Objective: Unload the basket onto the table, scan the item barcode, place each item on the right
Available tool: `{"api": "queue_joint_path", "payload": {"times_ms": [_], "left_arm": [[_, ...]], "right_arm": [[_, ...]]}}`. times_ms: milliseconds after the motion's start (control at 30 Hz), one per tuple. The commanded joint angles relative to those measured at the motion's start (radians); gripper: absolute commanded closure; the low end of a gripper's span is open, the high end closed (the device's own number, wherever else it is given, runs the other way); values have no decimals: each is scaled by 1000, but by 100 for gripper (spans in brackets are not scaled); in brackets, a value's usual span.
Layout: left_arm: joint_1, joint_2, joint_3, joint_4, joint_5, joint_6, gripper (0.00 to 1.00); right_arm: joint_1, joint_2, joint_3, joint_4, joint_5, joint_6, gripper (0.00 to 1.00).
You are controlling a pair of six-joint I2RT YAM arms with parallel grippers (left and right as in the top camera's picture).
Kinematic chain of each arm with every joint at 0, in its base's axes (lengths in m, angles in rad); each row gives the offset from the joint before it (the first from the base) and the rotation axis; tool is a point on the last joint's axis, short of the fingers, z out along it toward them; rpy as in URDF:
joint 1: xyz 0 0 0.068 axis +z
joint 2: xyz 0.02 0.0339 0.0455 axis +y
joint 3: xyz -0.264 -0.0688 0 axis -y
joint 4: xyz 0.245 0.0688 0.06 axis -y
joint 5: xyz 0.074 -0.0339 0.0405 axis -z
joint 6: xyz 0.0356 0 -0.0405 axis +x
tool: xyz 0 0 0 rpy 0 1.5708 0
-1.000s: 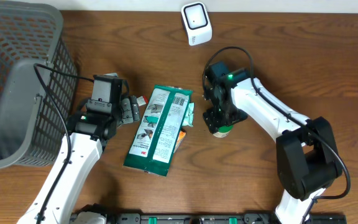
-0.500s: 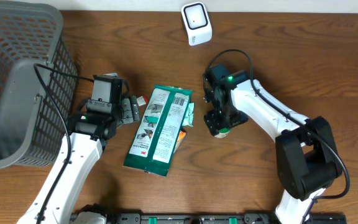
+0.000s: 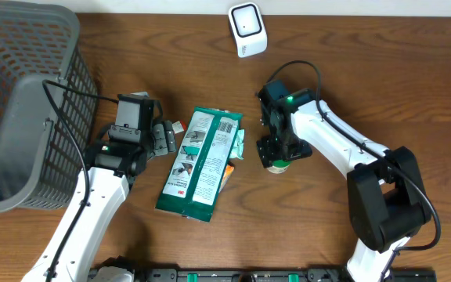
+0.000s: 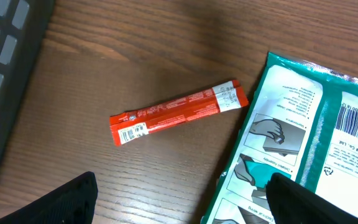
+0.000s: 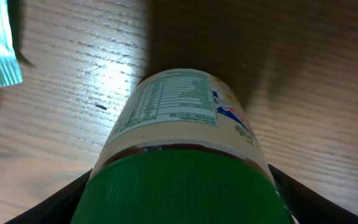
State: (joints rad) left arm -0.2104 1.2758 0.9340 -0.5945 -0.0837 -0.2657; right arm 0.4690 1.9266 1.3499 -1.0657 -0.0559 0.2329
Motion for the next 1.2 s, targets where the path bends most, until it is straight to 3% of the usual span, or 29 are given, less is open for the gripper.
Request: {"api": "queue_joint_path", "payload": {"times_ms": [0,200,300,433,600,667,833,1033,1167], "left_arm": [[5,4,19,0,-3,-6,12],[5,4,19,0,-3,-6,12],[5,4,19,0,-3,-5,12],[5,4,19,0,-3,-6,12],[5,4,19,0,-3,-6,12],[5,4,19,0,-3,-6,12],[5,4,19,0,-3,-6,12],[5,4,19,0,-3,-6,12],[5,4,19,0,-3,-5,12]], "right_arm": [[11,4,-4,3,-1,51,23],[11,4,-4,3,-2,51,32],[11,3,-3,7,-2,51,49],[8,-11,35,-11,-2,47,56],[8,-82,157,-79,-3,7,56],[9,-113,216,-121,-6,-34,60],[8,-167,402,-241,-5,-36,99],[8,-169,655,-385,-5,-35,99],[9,-169,752,-346,-1,-36,99]]}}
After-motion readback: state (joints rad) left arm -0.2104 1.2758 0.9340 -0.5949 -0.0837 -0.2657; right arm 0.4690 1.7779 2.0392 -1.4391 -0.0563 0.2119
